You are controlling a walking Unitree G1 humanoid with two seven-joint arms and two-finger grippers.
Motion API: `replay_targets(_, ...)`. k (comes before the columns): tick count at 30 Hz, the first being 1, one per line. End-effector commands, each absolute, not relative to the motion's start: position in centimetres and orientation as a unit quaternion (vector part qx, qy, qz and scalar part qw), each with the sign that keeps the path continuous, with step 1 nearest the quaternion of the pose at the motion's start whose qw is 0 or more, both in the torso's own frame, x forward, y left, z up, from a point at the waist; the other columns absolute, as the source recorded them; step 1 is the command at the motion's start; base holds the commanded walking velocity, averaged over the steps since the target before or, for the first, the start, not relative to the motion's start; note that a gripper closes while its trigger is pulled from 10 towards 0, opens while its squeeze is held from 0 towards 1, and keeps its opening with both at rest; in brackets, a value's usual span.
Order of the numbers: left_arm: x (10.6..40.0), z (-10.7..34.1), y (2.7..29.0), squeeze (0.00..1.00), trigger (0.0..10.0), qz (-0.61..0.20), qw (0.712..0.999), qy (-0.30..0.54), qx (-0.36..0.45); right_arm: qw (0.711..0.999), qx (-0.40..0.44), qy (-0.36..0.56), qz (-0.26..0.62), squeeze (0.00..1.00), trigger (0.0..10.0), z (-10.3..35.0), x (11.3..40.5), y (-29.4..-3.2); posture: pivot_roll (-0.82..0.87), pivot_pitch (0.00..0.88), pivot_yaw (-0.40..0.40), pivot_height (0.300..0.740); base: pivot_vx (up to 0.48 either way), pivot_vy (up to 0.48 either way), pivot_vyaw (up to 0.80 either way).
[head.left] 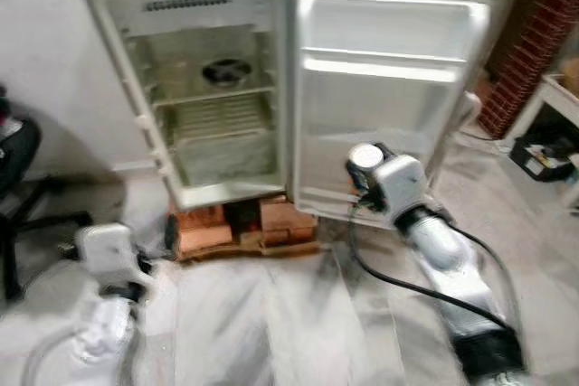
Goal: Restocking fridge
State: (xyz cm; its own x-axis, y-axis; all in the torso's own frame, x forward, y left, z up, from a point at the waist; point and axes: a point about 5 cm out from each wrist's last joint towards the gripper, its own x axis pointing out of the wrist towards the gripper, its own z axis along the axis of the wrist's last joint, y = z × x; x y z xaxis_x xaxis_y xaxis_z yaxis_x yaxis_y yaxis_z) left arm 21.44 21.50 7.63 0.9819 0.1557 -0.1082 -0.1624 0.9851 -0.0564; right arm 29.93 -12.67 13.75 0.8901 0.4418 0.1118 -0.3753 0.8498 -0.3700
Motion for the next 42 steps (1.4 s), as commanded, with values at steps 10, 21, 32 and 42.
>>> replay_targets(10,22.1,7.9,20.2,0.00,10.0,0.056,0.997,0.046,-0.028,0.950,-0.195,-0.120,0.213,0.00,10.0,14.7,30.0,-13.5,0.01,0.000,0.010,0.740,0.386,0.000,0.00)
replay_targets(21,21.9,7.6,20.1,0.00,10.0,0.052,0.997,0.053,-0.027,0.955,-0.184,-0.109,0.207,0.00,10.0,14.0,29.7,-13.3,0.02,0.000,0.009,0.740,0.414,0.000,0.00)
replay_targets(32,22.0,7.5,20.1,0.00,10.0,0.047,0.997,0.059,-0.022,0.954,-0.172,-0.097,0.225,0.00,10.0,13.3,29.3,-12.8,0.02,0.000,0.012,0.740,0.408,0.000,0.00)
replay_targets(42,21.9,7.5,19.9,0.00,10.0,0.049,0.997,0.055,-0.030,0.937,-0.166,-0.080,0.296,0.00,10.0,12.3,27.8,-11.3,0.02,0.000,0.006,0.740,0.229,0.000,0.00)
